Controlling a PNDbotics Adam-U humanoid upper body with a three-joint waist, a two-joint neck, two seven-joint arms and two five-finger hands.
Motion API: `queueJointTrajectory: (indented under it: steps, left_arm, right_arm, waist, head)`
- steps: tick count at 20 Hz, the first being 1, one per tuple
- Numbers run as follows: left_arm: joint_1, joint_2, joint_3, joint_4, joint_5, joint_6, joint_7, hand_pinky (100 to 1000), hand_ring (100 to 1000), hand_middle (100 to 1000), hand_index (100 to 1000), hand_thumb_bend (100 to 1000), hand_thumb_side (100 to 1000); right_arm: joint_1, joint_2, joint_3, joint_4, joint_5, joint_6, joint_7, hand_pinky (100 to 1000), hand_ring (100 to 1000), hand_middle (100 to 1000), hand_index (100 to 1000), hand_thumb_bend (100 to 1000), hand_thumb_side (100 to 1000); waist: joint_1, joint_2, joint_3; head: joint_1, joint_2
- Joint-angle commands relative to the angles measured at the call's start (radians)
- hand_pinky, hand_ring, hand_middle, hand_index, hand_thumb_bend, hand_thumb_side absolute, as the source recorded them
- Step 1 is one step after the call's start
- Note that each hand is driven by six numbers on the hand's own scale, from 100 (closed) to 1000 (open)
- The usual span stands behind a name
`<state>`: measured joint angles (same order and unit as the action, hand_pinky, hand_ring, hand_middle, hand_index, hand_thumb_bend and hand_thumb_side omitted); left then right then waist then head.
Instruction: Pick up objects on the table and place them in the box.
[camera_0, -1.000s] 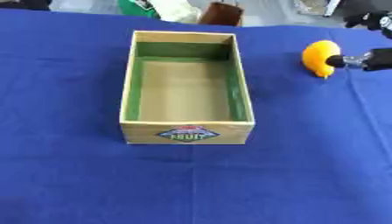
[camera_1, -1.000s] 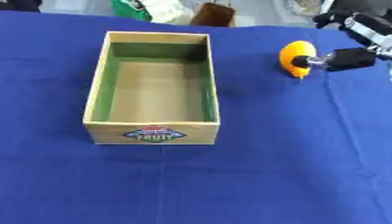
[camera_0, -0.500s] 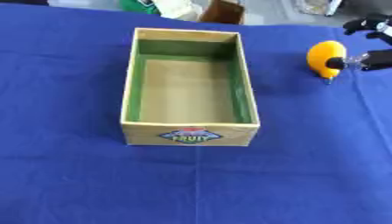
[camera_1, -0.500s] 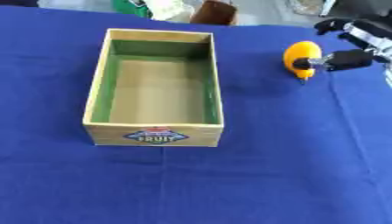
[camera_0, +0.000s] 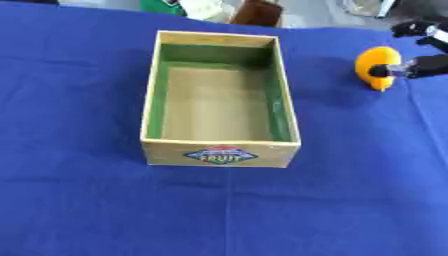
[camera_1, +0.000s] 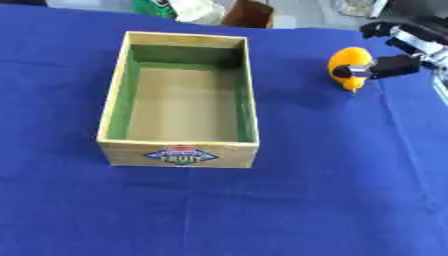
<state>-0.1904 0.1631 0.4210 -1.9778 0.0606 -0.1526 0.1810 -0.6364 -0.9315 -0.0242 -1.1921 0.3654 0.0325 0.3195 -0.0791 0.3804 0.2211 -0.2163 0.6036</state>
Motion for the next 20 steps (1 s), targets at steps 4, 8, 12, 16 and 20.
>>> queueJointTrajectory:
  steps: [4,8,12,16,20]
  left_arm:
    - [0.000,0.007,-0.002,-0.022,-0.007,-0.003,-0.011,620,539,496,631,100,900]
    - [-0.001,0.005,-0.004,-0.022,-0.007,0.000,-0.014,621,537,494,628,100,892]
    - [-0.007,0.006,-0.005,-0.022,-0.011,0.008,-0.017,621,537,493,627,100,890]
    - [-0.009,0.004,-0.006,-0.022,-0.012,0.010,-0.018,622,536,493,629,100,891]
    - [-0.009,0.003,-0.007,-0.022,-0.013,0.011,-0.021,623,536,492,627,100,891]
  right_arm:
    - [-0.051,-0.004,0.001,0.082,0.054,0.027,-0.016,948,1000,890,964,793,598]
    - [-0.074,0.009,0.005,0.133,0.095,0.053,-0.020,940,1000,889,962,819,588]
    - [-0.082,0.027,0.009,0.168,0.140,0.072,-0.027,937,1000,886,961,800,589]
    - [-0.087,0.040,0.007,0.195,0.157,0.083,-0.046,926,1000,872,952,746,595]
    - [-0.088,0.047,0.010,0.199,0.158,0.086,-0.079,911,992,829,915,550,635]
  waist:
    - [0.004,-0.012,0.006]
    - [0.001,-0.008,0.011]
    - [0.000,-0.003,0.013]
    - [-0.002,-0.001,0.019]
    - [-0.003,-0.001,0.020]
  head:
    - [-0.010,-0.024]
    - [-0.014,-0.026]
    - [-0.016,-0.033]
    - [-0.019,-0.037]
    - [-0.020,-0.035]
